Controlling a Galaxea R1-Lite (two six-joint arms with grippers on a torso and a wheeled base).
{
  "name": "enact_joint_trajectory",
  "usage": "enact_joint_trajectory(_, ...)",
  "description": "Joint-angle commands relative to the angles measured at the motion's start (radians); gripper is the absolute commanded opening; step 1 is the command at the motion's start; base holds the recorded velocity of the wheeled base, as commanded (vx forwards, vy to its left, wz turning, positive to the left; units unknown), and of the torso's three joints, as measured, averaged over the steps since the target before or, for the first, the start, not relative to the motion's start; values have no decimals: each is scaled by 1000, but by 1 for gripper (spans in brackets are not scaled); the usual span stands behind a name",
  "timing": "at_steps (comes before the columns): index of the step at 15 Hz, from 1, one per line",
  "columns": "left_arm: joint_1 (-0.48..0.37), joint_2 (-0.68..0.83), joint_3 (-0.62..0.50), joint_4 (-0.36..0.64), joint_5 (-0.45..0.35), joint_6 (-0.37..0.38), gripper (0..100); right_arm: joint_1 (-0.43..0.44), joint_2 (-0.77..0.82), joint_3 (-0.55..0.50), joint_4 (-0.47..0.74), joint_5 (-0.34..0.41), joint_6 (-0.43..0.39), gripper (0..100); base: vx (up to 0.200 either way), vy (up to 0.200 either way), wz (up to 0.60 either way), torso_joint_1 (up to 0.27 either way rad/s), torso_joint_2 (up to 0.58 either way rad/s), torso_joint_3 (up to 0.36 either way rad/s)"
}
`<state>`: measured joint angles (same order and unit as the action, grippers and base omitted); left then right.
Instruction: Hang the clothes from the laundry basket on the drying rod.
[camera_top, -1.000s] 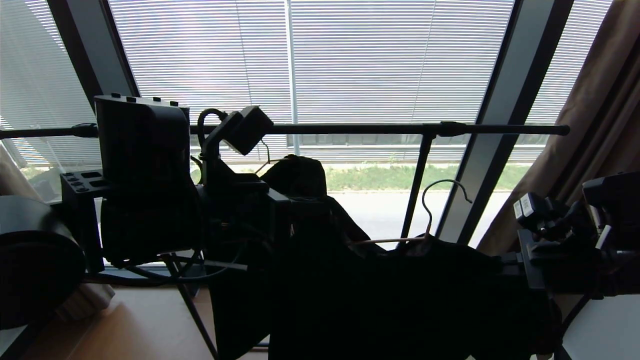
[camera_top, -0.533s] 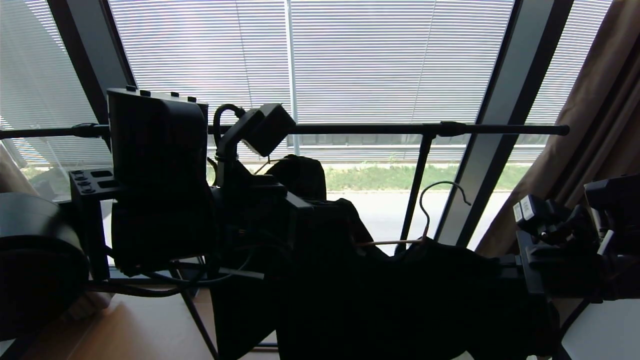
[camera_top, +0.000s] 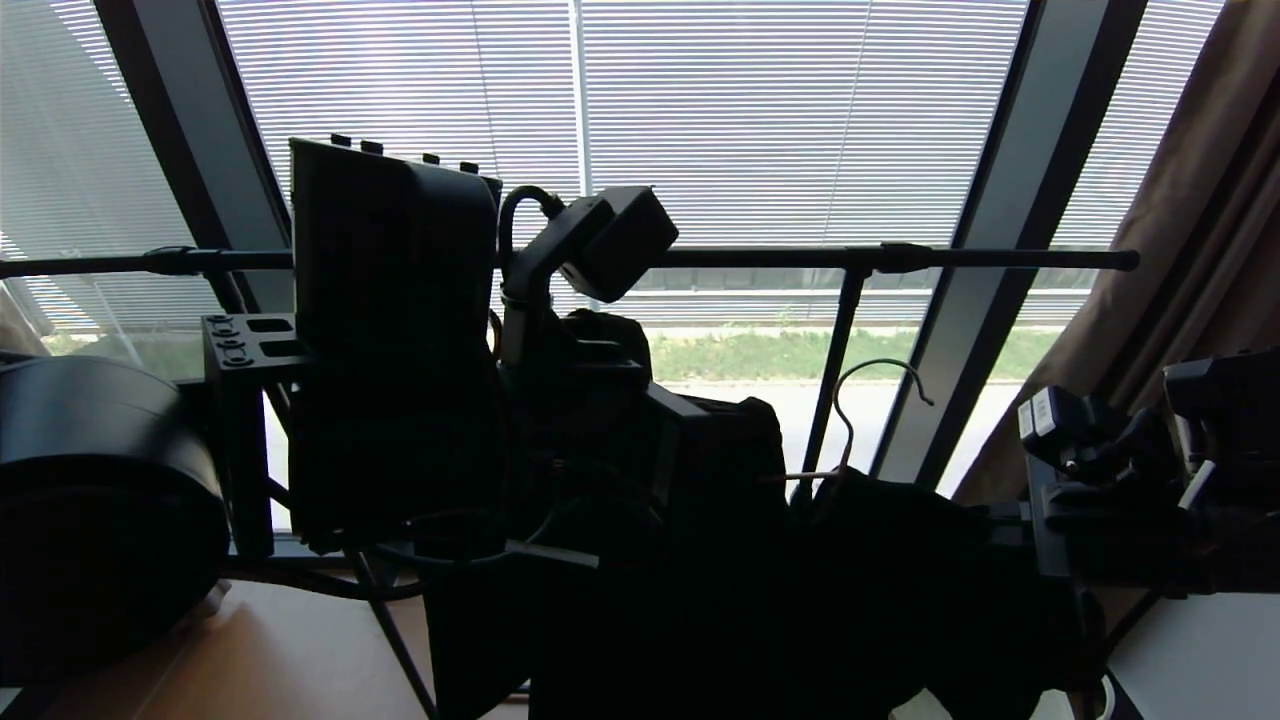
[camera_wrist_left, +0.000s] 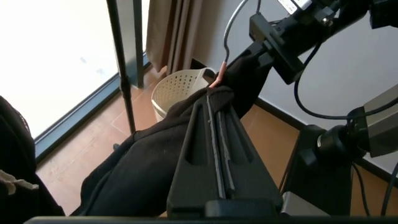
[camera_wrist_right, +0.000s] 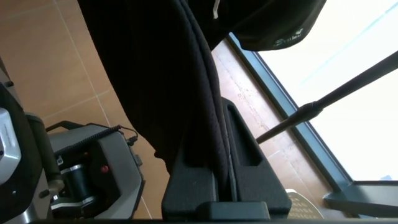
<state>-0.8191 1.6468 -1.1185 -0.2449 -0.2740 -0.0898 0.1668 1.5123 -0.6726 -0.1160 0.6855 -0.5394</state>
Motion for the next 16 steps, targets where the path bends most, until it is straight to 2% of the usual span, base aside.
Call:
enact_joint_trajectory(1,-12,7,-24,1,1,-2,0,14,14,11,-21,-20,4,0,0,0,0,0,0,0)
enact_joint_trajectory(3,-3,5,-30,38,41,25,0,11,19,44,-116,-139,6,0,0,0,0,0,0,0)
enact_joint_trajectory(7,60,38,-35,65,170,73,0,-12,-32,120,-291,-146,4,0,0,0,0,0,0,0)
enact_joint_trajectory(10,58,84,-61,64,242,108,0,-12,-75,131,-312,-149,4,0,0,0,0,0,0,0)
enact_joint_trajectory(13,5,96,-110,65,242,110,0,34,-52,139,-317,-204,6,0,0,0,0,0,0,0)
enact_joint_trajectory(16,-26,94,-119,64,242,110,0,86,-17,149,-318,-218,6,0,0,0,0,0,0,0)
